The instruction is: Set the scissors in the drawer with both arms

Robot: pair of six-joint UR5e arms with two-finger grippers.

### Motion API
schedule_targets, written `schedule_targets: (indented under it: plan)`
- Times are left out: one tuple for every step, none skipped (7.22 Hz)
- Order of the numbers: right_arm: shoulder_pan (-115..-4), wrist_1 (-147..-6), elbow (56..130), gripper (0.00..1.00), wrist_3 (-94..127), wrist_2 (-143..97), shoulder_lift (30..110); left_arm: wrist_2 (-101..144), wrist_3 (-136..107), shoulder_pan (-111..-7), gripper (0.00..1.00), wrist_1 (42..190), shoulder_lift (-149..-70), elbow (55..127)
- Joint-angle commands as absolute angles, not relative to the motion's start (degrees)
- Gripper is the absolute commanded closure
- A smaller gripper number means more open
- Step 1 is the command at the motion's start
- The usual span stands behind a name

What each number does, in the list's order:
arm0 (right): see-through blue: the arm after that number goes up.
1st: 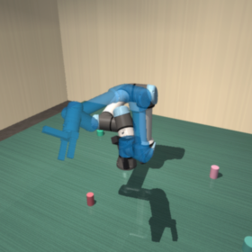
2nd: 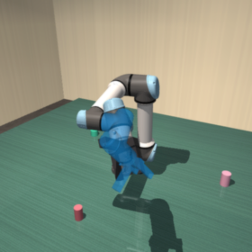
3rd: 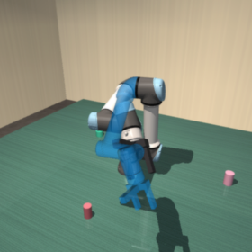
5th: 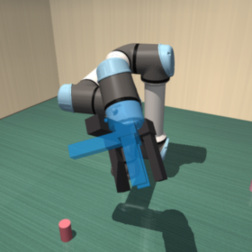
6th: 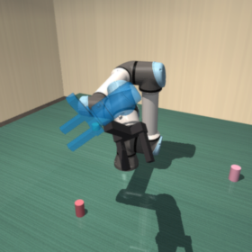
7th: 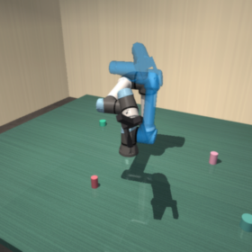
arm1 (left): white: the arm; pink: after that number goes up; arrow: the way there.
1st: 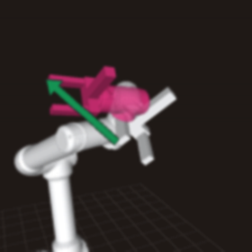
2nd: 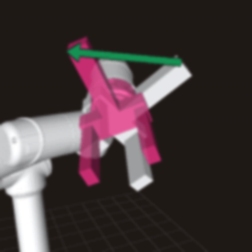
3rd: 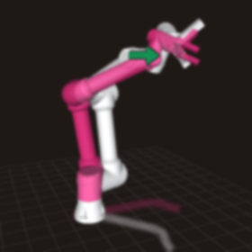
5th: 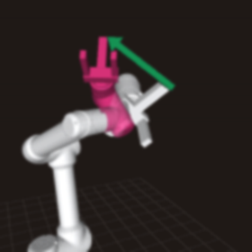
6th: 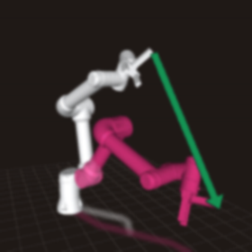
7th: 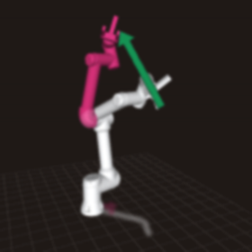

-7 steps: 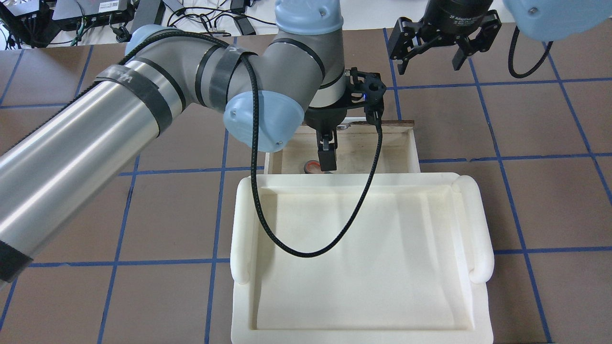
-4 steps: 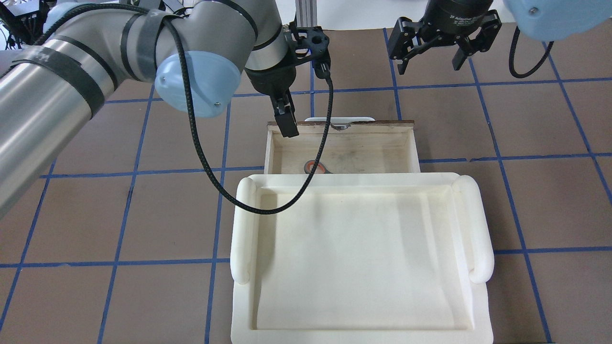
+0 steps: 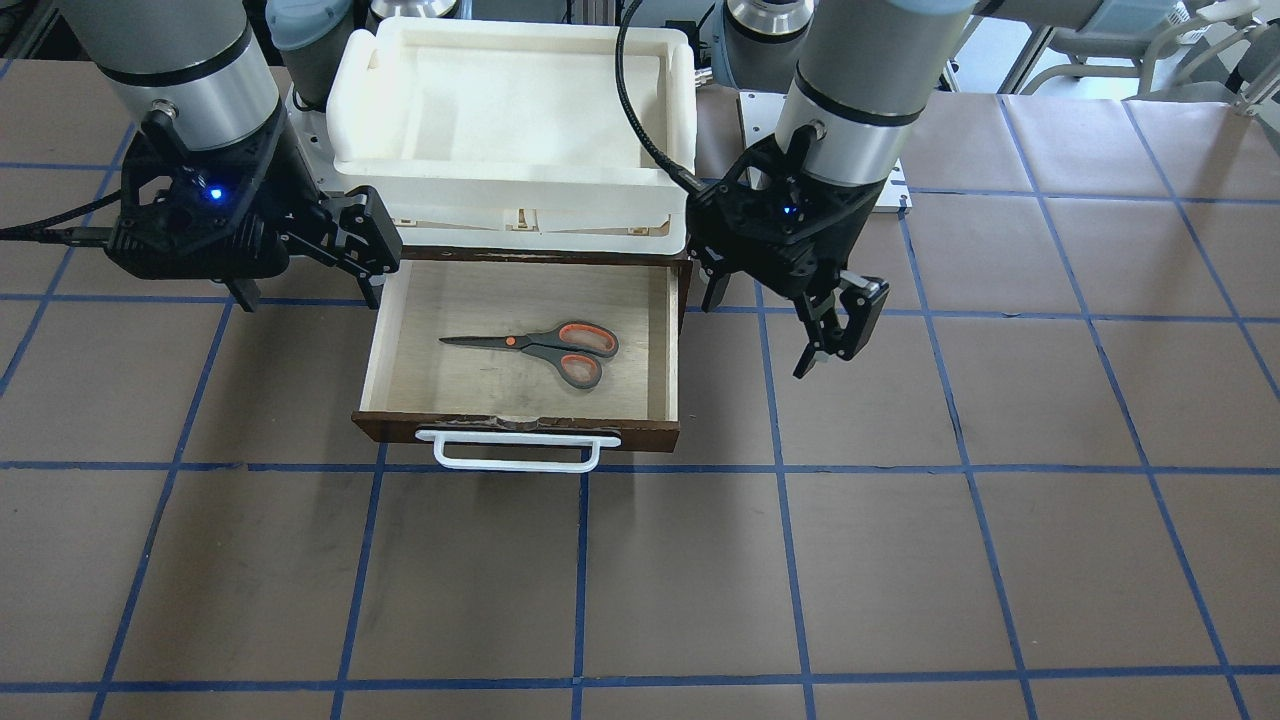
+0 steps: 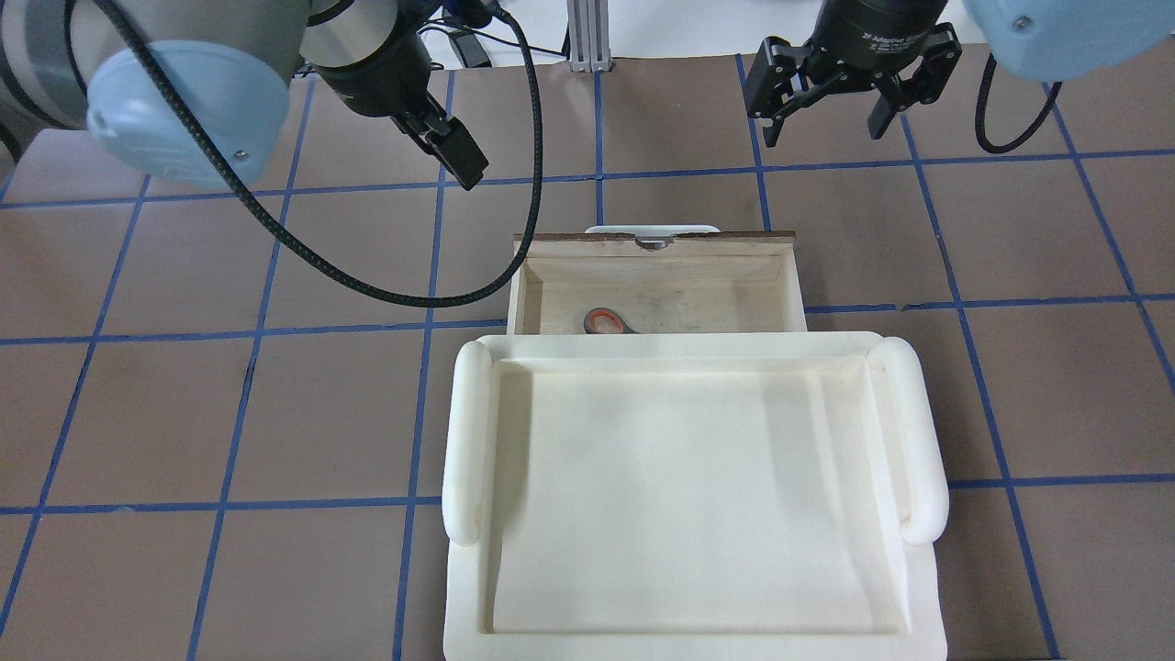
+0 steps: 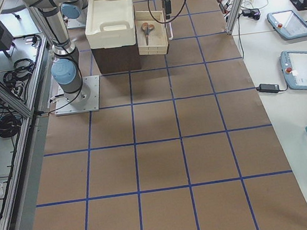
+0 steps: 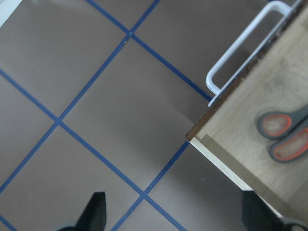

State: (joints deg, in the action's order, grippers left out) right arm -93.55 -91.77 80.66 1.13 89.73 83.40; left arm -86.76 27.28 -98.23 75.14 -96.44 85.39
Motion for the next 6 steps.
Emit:
schedule_targets:
  plan:
    - [-93.6,-91.8,80.8,0.0,1.2,90.0,83.4,-94.1,6.5,-97.8,0.0,74.3,-93.0,86.0]
    - [-93.6,-91.8,80.8,0.0,1.2,89.4,83.4,-96.4,-0.3,-97.6,0.0,80.8,-91.2,87.1]
    - [-93.7,-91.7,80.8,0.0,1.3,89.5,83.4,-95.8,-8.9,-96.9,0.0,81.3,-90.6,87.3]
    - [-93.7,-91.5,80.8,0.0,1.3,90.1,83.9,-95.8,-10.3,-96.6,0.0,81.6,-90.3,87.5]
    - [-93.7,-89.9,80.8,0.0,1.3,90.3,84.3,-95.7,-10.4,-96.2,0.0,81.6,-90.2,87.3]
    - [-93.7,-89.7,80.8,0.0,1.3,90.4,84.4,-95.3,-10.4,-95.5,0.0,81.8,-90.0,87.3]
